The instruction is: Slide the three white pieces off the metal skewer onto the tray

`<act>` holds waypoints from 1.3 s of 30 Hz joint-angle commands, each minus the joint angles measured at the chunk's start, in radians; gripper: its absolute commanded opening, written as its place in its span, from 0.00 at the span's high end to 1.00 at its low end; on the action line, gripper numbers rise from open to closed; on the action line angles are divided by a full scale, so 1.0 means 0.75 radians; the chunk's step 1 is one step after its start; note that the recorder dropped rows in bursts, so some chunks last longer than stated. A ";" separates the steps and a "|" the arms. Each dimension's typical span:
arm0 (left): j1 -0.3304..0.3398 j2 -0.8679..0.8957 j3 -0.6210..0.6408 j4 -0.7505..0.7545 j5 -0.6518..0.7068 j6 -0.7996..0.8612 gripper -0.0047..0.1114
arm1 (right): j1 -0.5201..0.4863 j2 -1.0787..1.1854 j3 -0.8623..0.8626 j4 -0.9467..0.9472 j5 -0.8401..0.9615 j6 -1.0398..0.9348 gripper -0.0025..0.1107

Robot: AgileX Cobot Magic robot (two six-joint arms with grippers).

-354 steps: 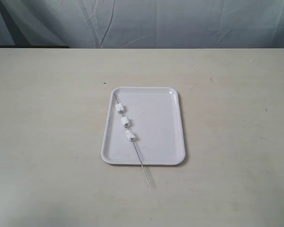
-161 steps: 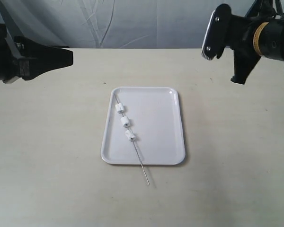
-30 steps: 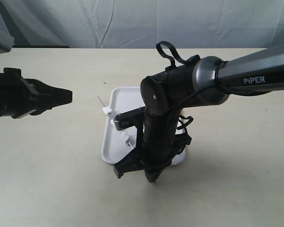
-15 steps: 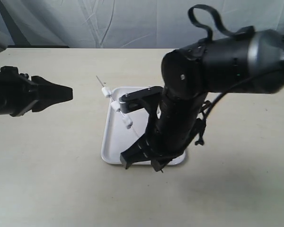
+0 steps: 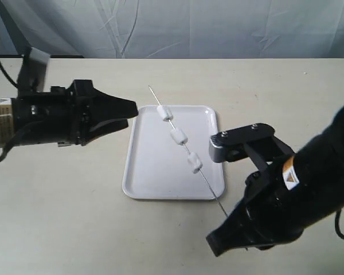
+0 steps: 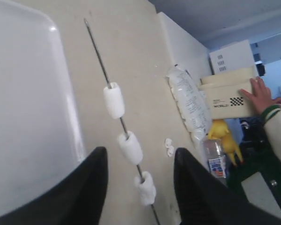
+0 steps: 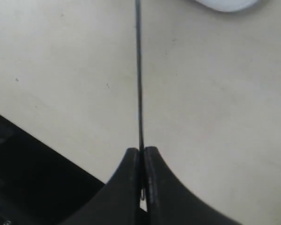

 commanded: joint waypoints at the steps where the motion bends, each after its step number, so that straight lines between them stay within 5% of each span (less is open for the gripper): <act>1: -0.132 0.117 0.005 -0.257 -0.015 0.152 0.58 | 0.003 -0.129 0.117 0.042 -0.080 0.002 0.98; 15: -0.228 0.348 0.002 -0.595 -0.304 0.383 0.51 | 0.003 -0.220 0.201 0.204 -0.165 -0.067 0.98; 34: -0.228 0.370 -0.027 -0.584 -0.346 0.386 0.51 | 0.006 -0.220 0.201 0.477 -0.158 -0.326 0.98; 39: -0.228 0.370 -0.027 -0.584 -0.410 0.386 0.72 | 0.006 -0.220 0.201 0.448 -0.147 -0.327 0.98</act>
